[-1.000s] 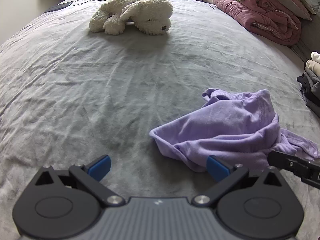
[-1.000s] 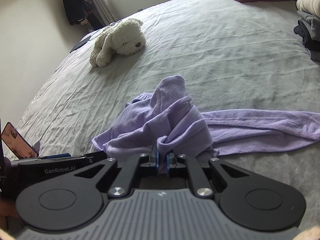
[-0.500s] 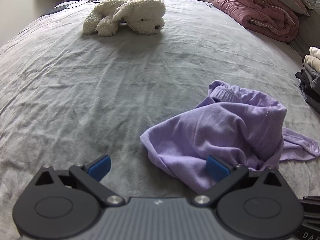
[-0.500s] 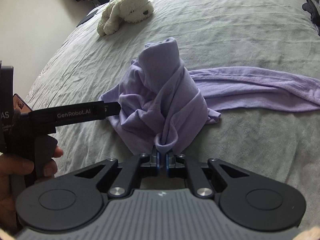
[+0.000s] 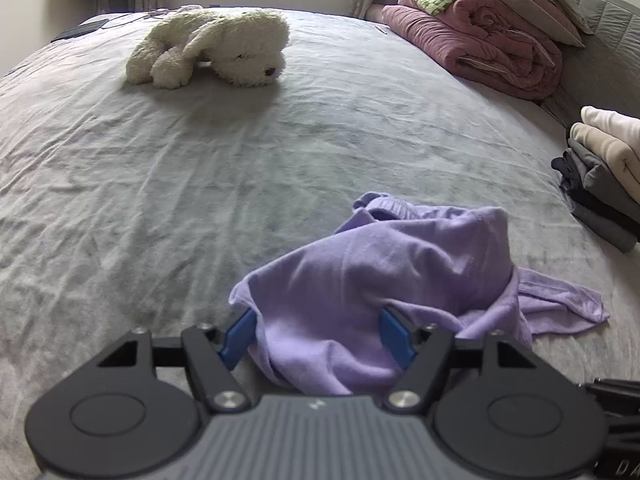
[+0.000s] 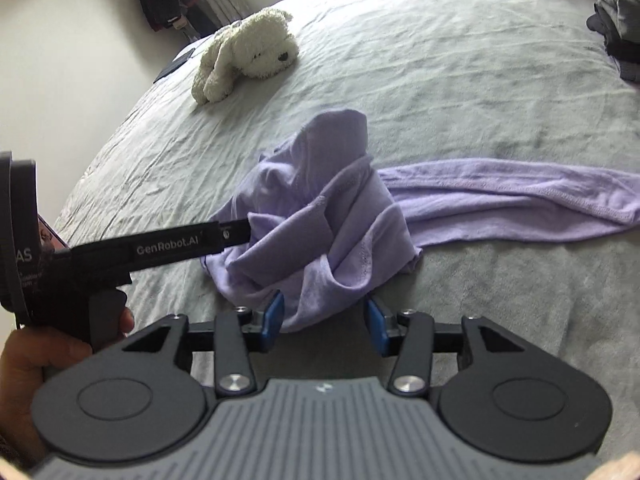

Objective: Fold clothes

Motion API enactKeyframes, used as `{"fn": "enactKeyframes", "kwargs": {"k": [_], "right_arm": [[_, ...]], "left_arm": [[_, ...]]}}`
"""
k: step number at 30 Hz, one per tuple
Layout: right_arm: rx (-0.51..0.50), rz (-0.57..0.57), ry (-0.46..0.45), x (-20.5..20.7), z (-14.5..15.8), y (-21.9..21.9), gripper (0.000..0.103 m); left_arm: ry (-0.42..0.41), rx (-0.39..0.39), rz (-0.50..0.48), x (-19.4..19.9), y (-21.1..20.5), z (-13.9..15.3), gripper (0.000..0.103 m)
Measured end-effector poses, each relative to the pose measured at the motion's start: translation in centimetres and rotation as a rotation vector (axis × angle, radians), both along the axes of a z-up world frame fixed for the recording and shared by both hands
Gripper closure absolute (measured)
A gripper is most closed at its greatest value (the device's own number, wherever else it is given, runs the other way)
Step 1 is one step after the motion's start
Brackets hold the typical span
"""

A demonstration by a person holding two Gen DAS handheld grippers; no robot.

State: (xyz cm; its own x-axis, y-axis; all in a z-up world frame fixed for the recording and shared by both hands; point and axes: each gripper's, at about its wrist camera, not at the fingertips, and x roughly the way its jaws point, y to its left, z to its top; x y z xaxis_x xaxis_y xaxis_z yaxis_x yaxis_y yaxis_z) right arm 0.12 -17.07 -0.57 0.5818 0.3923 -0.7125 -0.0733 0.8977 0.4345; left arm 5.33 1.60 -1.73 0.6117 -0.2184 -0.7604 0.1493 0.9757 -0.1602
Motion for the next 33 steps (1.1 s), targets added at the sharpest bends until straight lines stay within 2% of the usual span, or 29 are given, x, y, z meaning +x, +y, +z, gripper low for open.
{"fn": "enactKeyframes", "kwargs": {"k": [1,2,3,4,10,14,18,21,25,29,33], "right_arm": [[0.009,-0.016,-0.012,0.1,0.3,-0.3,0.052],[0.019,-0.033,-0.021,0.2,0.5,-0.7,0.05],[0.029,-0.051,-0.029,0.3,0.7,-1.0,0.049],[0.037,-0.069,-0.036,0.5,0.9,-1.4,0.047],[0.067,-0.134,-0.038,1.8,0.8,-2.5,0.045],[0.095,-0.176,-0.017,2.8,0.0,-2.9,0.045],[0.085,-0.226,-0.035,3.5,-0.3,-3.2,0.045],[0.095,-0.251,-0.05,3.6,0.0,-3.6,0.045],[0.115,-0.215,-0.083,3.3,1.2,-3.0,0.045],[0.093,-0.139,-0.113,3.0,2.1,-1.3,0.045],[0.057,-0.085,-0.102,3.1,1.9,0.5,0.045]], "left_arm": [[0.002,-0.004,-0.012,0.0,-0.2,-0.1,0.06],[0.01,-0.008,-0.021,-0.1,-0.3,-0.2,0.069],[0.02,-0.012,-0.027,-0.1,-0.4,-0.4,0.089],[0.031,-0.017,-0.033,-0.2,-0.5,-0.6,0.102],[0.036,0.003,-0.077,-1.4,-1.4,-0.6,0.103],[0.052,-0.019,-0.114,-2.3,-1.5,-0.3,0.103],[0.089,-0.094,-0.18,-3.4,-1.7,0.0,0.103],[0.122,-0.179,-0.245,-4.5,-1.9,0.2,0.103],[0.143,-0.245,-0.33,-6.3,-2.6,0.2,0.103],[0.138,-0.262,-0.391,-7.8,-3.3,0.3,0.103],[0.137,-0.296,-0.449,-9.2,-3.5,0.6,0.103]]}}
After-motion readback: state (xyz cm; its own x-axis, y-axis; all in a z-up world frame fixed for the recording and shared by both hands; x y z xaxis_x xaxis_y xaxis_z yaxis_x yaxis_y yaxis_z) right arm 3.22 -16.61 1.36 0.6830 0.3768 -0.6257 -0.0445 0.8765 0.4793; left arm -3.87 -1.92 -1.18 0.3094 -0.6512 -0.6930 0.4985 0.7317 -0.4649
